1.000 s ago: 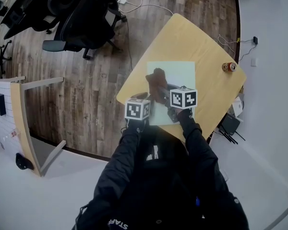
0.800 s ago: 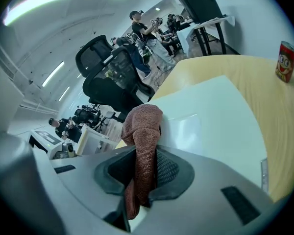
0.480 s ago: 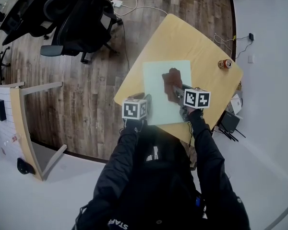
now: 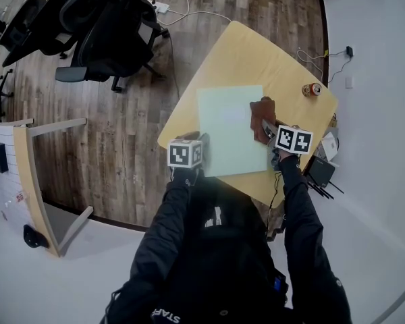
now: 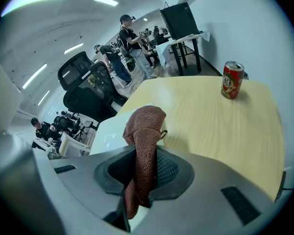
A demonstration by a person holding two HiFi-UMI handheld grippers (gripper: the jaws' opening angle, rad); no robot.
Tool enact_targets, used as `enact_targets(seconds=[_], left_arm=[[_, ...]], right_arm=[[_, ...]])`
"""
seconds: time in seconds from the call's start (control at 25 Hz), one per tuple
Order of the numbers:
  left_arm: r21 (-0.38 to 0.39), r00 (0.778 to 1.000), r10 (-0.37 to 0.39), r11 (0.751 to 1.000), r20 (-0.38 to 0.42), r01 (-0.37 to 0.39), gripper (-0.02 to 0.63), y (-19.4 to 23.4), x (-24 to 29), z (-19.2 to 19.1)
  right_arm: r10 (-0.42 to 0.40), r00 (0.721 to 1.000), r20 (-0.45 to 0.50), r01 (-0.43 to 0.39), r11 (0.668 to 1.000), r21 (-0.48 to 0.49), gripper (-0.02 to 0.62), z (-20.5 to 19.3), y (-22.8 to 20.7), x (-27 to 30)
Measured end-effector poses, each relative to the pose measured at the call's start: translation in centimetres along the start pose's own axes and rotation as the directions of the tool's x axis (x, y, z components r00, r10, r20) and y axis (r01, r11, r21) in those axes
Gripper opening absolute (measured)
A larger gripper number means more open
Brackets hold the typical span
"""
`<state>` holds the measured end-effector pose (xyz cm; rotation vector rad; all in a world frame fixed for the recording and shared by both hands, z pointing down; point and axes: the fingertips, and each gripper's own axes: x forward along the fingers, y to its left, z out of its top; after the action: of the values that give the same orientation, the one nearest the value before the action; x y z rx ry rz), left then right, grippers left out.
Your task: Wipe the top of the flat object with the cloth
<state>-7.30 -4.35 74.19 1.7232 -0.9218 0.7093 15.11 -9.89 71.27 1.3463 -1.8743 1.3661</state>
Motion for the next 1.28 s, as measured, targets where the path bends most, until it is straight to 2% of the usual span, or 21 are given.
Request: enact_targets(seconds=[0.12, 0.32, 0.48, 0.6, 0.72, 0.88, 1.12, 1.28], left_arm=[[-0.002, 1.0, -0.009, 1.0, -0.003, 0.009, 0.13, 0.0, 0.0, 0.0], [-0.005, 1.0, -0.021, 1.0, -0.014, 0.021, 0.13, 0.0, -0.1, 0.0], [-0.008, 0.999, -0.036, 0.999, -0.02, 0.036, 0.129, 0.0, -0.1, 0.0], [-0.011, 0.998, -0.055, 0.998, -0.024, 0.055, 0.13, 0.0, 0.0, 0.0], [-0.013, 0.998, -0.063, 0.998, -0.03, 0.062, 0.129, 0.1, 0.1, 0.1], [-0.009, 0.997, -0.066, 0.998, -0.033, 0.066, 0.13, 0.0, 0.2, 0.0], [-0.006, 0.998, -0.057, 0.998, -0.037, 0.057, 0.13, 0.3, 0.0, 0.0], [0.0, 0.998, -0.056, 0.998, -0.04, 0.056, 0.13, 0.1, 0.1, -0.1]], right_arm=[[0.06, 0.997, 0.038, -0.06, 0.998, 0.007, 0.092, 0.7, 2.0, -1.3], [0.221, 0.972, 0.076, -0.224, 0.974, 0.038, 0.092, 0.1, 9.3, -2.0], [0.346, 0.938, 0.033, -0.347, 0.937, 0.048, 0.092, -2.7, 15.3, -0.5], [0.408, 0.913, -0.017, -0.405, 0.91, 0.09, 0.092, -5.4, 17.7, 1.4], [0.409, 0.91, -0.065, -0.398, 0.907, 0.135, 0.092, -7.8, 17.8, 3.1], [0.331, 0.939, -0.098, -0.315, 0.938, 0.144, 0.091, -9.8, 15.2, 4.4], [0.232, 0.967, -0.106, -0.222, 0.97, 0.098, 0.092, -9.3, 11.3, 3.4], [0.2, 0.976, -0.09, -0.191, 0.977, 0.096, 0.092, -8.5, 8.9, 2.3]])
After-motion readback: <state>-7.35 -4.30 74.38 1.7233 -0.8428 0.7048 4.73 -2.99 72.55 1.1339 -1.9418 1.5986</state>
